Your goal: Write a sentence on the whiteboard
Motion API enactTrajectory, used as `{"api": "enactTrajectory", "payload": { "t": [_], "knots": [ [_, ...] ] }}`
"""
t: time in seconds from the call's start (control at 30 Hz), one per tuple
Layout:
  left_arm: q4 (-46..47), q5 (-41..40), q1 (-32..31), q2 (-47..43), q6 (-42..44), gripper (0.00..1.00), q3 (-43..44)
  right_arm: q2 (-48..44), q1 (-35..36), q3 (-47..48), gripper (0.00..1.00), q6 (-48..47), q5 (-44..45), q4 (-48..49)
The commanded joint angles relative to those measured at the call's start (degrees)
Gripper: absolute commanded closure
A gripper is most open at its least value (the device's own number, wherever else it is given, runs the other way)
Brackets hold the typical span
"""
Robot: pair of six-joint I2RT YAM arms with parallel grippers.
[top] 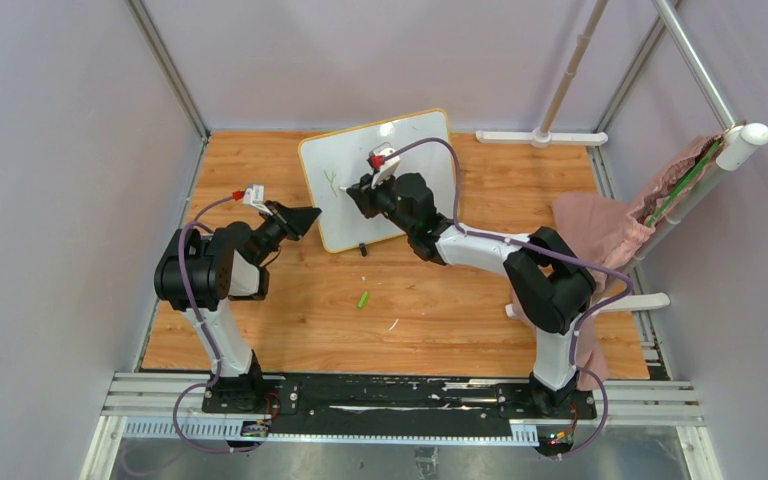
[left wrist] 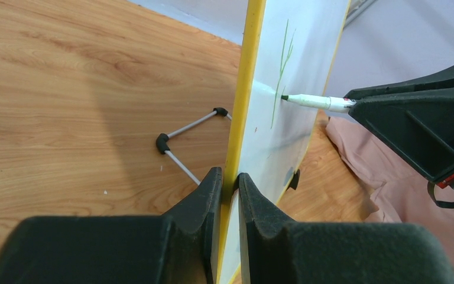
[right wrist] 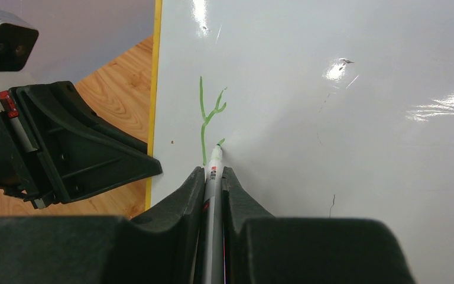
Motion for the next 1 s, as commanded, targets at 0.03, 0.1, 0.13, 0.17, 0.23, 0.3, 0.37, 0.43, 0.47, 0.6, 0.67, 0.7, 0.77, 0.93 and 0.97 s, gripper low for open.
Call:
{"api": "enactTrajectory", "payload": {
  "t": [0.03, 0.1, 0.13, 0.17, 0.23, 0.3, 0.37, 0.43, 0.47, 0.6, 0.67, 0.7, 0.77, 0.93, 0.97],
  "knots": [
    [1.49, 0.65, -1.18, 1.06, 1.49, 1.00, -0.73, -0.61, -0.47, -1.52, 1.00, 0.43, 0.60, -0.59],
    [1.51, 0.65, -1.17, 0.99, 1.49, 1.00, -0.82, -1.02, -0.41, -2.15, 1.00, 0.21, 0.95, -0.65],
    [1.55, 0.58, -1.17, 0.97, 1.56, 1.00, -0.82, -1.22, -0.46, -2.37, 1.00, 0.10, 1.20, -0.73],
    [1.56, 0.56, -1.17, 0.90, 1.58, 1.00, -0.82, -1.33, -0.48, -2.55, 1.00, 0.05, 1.46, -0.95],
    [1.51, 0.56, -1.17, 0.88, 1.58, 1.00, -0.91, -1.62, -0.61, -2.82, 1.00, -0.13, 1.91, -1.27],
    [1.50, 0.56, -1.17, 0.88, 1.64, 1.00, -0.82, -1.96, -0.64, -3.02, 1.00, -0.30, 2.49, -1.35],
    [1.48, 0.64, -1.17, 0.88, 1.67, 1.00, -0.82, -2.11, -0.81, -3.04, 1.00, -0.55, 3.12, -1.50],
    [1.54, 0.65, -1.17, 0.88, 1.67, 1.00, -0.82, -2.26, -1.02, -2.99, 1.00, -0.53, 3.70, -1.46],
    [1.57, 0.65, -1.18, 0.88, 1.62, 1.00, -0.82, -2.31, -1.11, -2.88, 1.00, -0.46, 3.90, -1.46],
    [1.50, 0.69, -1.17, 0.88, 1.67, 1.00, -0.82, -2.22, -1.39, -1.98, 1.00, -0.70, 3.93, -1.45],
    [1.50, 0.64, -1.17, 0.88, 1.67, 1.00, -0.82, -2.01, -1.45, -1.32, 1.00, -0.94, 3.93, -1.54],
    [1.55, 0.65, -1.17, 0.88, 1.67, 1.00, -0.82, -1.92, -1.50, -1.01, 1.00, -1.00, 3.97, -1.62],
    [1.49, 0.65, -1.17, 0.96, 1.67, 1.00, -0.78, -1.72, -1.58, -0.48, 1.00, -1.07, 5.79, -1.72],
    [1.50, 0.74, -1.18, 1.06, 1.61, 1.00, -0.73, -1.39, -1.86, 0.35, 1.00, -1.18, 6.40, -1.81],
    [1.55, 0.74, -1.19, 1.06, 1.64, 1.00, -0.73, -1.40, -1.86, 0.46, 1.00, -1.16, 6.51, -1.81]
  ]
}}
